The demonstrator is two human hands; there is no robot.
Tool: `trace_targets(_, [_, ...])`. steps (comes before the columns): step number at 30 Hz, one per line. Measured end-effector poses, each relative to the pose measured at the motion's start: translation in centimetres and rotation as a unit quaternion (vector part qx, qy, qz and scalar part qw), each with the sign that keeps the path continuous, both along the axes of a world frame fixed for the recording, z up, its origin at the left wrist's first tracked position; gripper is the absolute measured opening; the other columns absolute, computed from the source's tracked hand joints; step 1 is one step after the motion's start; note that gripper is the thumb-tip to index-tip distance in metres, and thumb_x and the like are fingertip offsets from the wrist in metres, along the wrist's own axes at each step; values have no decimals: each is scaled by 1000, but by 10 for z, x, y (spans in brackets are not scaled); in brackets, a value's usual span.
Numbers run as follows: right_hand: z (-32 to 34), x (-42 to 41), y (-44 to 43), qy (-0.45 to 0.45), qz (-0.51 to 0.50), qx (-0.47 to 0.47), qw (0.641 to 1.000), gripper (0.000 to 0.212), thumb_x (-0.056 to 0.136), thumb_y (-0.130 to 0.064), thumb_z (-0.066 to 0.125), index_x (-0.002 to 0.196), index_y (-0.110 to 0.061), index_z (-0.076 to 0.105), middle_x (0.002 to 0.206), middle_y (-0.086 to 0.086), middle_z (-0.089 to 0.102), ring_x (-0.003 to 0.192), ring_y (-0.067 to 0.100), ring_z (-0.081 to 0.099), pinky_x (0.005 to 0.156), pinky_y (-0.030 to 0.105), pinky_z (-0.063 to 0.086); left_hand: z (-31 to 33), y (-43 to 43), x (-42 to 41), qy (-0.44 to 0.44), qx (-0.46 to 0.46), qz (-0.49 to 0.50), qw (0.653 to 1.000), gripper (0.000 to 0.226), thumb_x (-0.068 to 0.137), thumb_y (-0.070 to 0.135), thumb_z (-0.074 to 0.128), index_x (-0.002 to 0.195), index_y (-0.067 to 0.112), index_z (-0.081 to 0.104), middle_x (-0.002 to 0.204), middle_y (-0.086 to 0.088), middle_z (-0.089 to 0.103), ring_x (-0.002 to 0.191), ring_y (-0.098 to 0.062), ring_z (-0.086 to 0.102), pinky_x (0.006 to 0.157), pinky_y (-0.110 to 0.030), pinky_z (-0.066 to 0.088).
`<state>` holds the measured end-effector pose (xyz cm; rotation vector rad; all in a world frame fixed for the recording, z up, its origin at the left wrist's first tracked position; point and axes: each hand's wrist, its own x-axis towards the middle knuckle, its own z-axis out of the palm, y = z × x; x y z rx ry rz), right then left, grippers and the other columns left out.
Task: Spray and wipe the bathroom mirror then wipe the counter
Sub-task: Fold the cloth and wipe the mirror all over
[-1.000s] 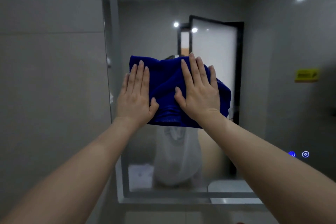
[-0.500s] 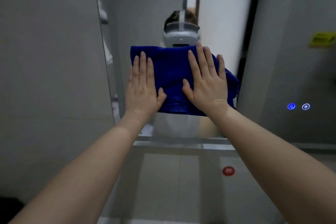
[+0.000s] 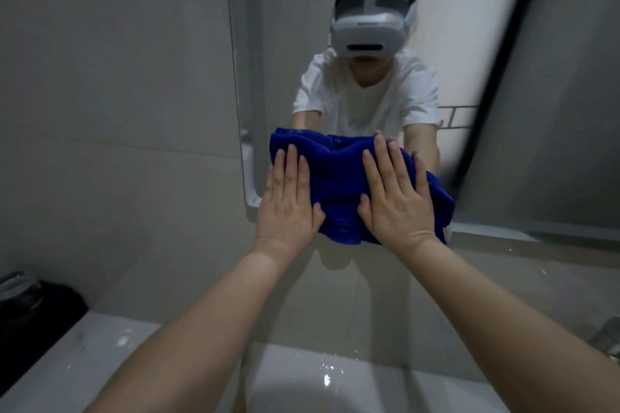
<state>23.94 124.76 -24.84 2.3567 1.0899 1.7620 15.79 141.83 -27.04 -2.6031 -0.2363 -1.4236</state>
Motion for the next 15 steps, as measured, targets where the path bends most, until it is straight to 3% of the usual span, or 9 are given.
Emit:
trace_targets(2, [-15, -4, 5, 14, -5, 3, 1000, 69, 94, -30, 30, 153, -7, 2, 155, 14, 15, 141, 28, 19, 118, 43, -2, -10, -7, -2, 14, -12, 17, 1000, 70, 85, 29, 32, 141, -9, 14, 148, -27, 24, 138, -38, 20, 118, -42, 7])
trace_targets(5, [-21, -10, 11, 42, 1, 36, 998, 61, 93, -23, 34, 149, -3, 17, 154, 16, 25, 140, 29, 20, 117, 43, 2, -8, -16, -9, 40, -48, 25, 998, 69, 85, 27, 31, 142, -9, 18, 147, -26, 33, 137, -38, 32, 115, -45, 21])
trace_targets(9, [-19, -23, 7, 84, 12, 27, 996, 56, 94, -19, 36, 146, -2, 26, 151, 19, 32, 140, 29, 24, 117, 45, 11, 0, -16, -28, 88, -97, -54, 990, 68, 85, 27, 26, 143, -4, 8, 153, -19, 10, 141, -29, 12, 114, -41, 14])
trace_targets(11, [-25, -37, 5, 117, 7, 6, 993, 55, 93, -18, 36, 145, -2, 30, 150, 18, 35, 139, 29, 32, 115, 47, 21, -1, -16, -36, 118, -105, -78, 984, 68, 83, 24, 29, 142, -8, 17, 151, -24, 21, 140, -32, 21, 111, -41, 20])
trace_targets(13, [-37, -56, 2, 169, -5, -10, 986, 55, 91, -18, 35, 143, 0, 36, 149, 18, 39, 136, 29, 41, 114, 46, 22, -6, -18, -47, 136, -121, -107, 977, 65, 82, 18, 36, 140, -11, 29, 148, -27, 32, 136, -37, 34, 107, -41, 30])
trace_targets(15, [-50, -75, -4, 221, -17, -25, 975, 55, 89, -20, 34, 139, 3, 43, 144, 20, 45, 131, 30, 48, 113, 44, 18, -11, -22, -63, 187, -156, -122, 962, 61, 90, 12, 40, 146, -5, 23, 155, -22, 18, 143, -31, 22, 113, -36, 29])
